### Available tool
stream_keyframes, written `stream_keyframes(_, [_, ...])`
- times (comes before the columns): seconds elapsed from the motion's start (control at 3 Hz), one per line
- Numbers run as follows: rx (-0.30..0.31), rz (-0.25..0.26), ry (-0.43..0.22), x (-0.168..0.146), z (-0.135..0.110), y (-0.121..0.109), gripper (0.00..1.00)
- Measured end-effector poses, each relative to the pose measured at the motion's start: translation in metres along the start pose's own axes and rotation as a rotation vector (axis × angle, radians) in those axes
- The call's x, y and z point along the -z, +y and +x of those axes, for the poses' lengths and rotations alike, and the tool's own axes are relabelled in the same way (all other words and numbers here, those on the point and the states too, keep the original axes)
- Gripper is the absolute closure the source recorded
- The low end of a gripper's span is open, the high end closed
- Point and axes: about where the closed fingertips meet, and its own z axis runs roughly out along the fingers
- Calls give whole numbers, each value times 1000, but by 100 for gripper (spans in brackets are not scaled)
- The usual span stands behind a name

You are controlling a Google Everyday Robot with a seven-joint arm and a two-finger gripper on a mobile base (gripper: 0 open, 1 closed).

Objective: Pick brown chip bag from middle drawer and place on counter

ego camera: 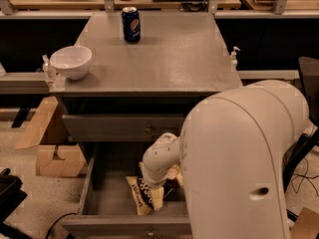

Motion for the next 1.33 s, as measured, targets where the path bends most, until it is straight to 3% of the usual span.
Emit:
stream_keyframes(1.0, [-35,-25,42,-30,20,-4,0])
stream_keyframes(1.33, [-50,-43,61,-43,29,-6,19])
